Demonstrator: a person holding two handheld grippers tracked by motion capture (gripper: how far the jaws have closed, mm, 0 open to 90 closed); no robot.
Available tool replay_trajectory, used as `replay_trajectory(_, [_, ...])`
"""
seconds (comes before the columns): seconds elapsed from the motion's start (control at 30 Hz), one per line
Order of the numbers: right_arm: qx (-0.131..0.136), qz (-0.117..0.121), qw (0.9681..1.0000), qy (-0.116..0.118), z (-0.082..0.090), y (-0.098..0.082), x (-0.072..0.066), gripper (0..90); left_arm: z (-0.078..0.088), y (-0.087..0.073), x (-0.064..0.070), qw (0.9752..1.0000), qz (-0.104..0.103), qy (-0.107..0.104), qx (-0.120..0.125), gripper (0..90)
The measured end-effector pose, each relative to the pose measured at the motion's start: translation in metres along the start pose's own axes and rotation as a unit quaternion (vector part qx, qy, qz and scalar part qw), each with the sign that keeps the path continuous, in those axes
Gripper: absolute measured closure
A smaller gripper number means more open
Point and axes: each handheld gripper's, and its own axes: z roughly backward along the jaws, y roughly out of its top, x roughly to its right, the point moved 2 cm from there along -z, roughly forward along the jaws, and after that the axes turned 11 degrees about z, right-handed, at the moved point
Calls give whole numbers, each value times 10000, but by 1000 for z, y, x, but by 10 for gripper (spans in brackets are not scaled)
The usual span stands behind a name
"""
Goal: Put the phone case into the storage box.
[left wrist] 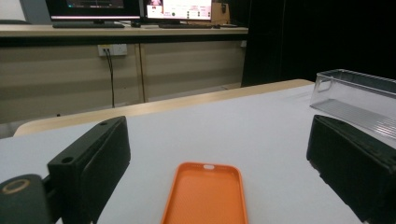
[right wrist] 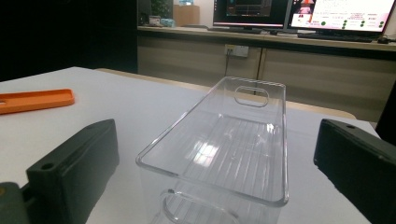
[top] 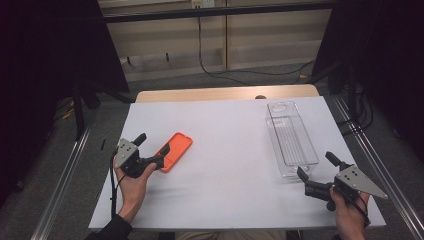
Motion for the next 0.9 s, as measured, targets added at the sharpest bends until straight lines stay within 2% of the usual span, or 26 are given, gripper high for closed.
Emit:
replay_trajectory(0.03, [0, 0, 10000, 0, 0, 0, 0, 0, -2, 1, 0, 10000, -37, 15, 13, 63])
replay_trajectory(0.1, [15, -20, 10000, 8, 0, 0, 0, 0, -7, 1, 1, 9999, 140, -86, 24, 60])
replay_trajectory(0.23, [8, -20, 10000, 6, 0, 0, 0, 0, -14, 5, 1, 10000, 36, -54, 7, 54])
replay_trajectory(0.33, [5, -7, 10000, 9, 0, 0, 0, 0, -20, 10, 0, 9999, 69, -45, 76, 54])
replay_trajectory(0.4, [10, -7, 10000, 19, 0, 0, 0, 0, -23, 16, 0, 9998, -165, -50, 102, 53])
replay_trajectory(0.43, [-4, -5, 10000, 28, 0, 0, 0, 0, -24, 18, 0, 9997, -204, -61, 97, 54])
replay_trajectory(0.5, [-4, -16, 10000, 28, 0, 0, 0, 0, -27, 23, -3, 9998, -82, -64, 158, 49])
replay_trajectory(0.6, [1, -16, 10000, 11, 0, 0, 0, 0, -32, 26, -6, 9998, -106, 30, 150, 47])
replay_trajectory(0.8, [-6, -17, 10000, 8, -1, 0, 0, 0, -46, 24, -13, 9998, 2, 144, 99, 61])
replay_trajectory(0.9, [-6, -12, 10000, 7, 0, -1, 0, 0, -56, 28, -17, 9995, -108, 249, 128, 62])
